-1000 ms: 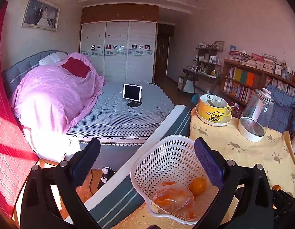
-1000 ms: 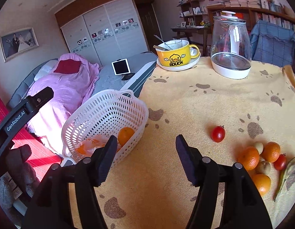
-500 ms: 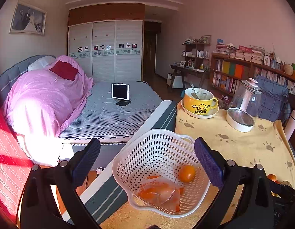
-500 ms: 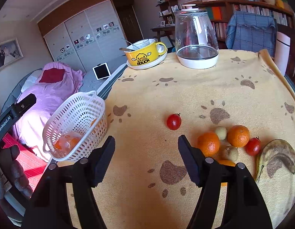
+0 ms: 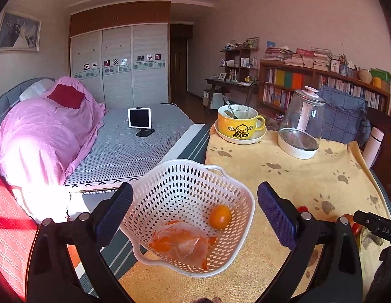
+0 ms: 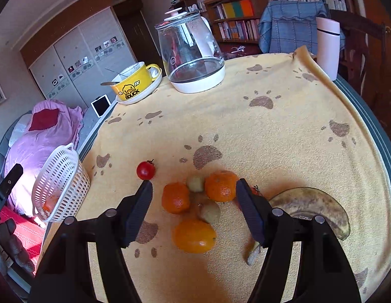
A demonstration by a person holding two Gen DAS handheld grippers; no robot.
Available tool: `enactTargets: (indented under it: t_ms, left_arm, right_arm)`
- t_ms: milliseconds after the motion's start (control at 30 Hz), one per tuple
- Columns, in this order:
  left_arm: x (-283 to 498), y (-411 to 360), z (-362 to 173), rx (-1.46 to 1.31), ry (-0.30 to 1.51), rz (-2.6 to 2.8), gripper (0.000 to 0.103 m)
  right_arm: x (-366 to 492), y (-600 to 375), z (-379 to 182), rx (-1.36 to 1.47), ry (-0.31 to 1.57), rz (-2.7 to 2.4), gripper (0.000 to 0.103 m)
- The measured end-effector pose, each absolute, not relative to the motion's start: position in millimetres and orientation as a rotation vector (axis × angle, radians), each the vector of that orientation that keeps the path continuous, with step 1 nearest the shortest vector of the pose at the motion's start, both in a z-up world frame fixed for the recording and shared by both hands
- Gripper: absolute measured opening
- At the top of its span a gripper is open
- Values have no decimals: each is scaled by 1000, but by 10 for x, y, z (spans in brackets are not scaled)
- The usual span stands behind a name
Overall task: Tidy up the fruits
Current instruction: 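Move the right tool back to the fruit and grasp another orange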
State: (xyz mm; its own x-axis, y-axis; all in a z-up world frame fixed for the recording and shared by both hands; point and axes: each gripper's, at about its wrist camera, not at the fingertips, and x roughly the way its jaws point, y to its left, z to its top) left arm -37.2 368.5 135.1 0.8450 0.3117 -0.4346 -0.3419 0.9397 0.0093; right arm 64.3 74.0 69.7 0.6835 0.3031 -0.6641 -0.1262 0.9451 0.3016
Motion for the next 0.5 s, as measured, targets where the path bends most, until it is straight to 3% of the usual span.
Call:
enactTargets:
  t_ms: [167,300,500]
  left_arm:
    - [-338,3524,1290,-40,465,309,100]
    - [-299,3431,1248,-29,483,277,100]
    - [-251,3326,1188,-7,501,247,100]
  right_arm:
    - [731,583,675,240,794,218,66]
    - [829,579,614,221,823,223,48]
    - [934,681,529,203,853,244,46]
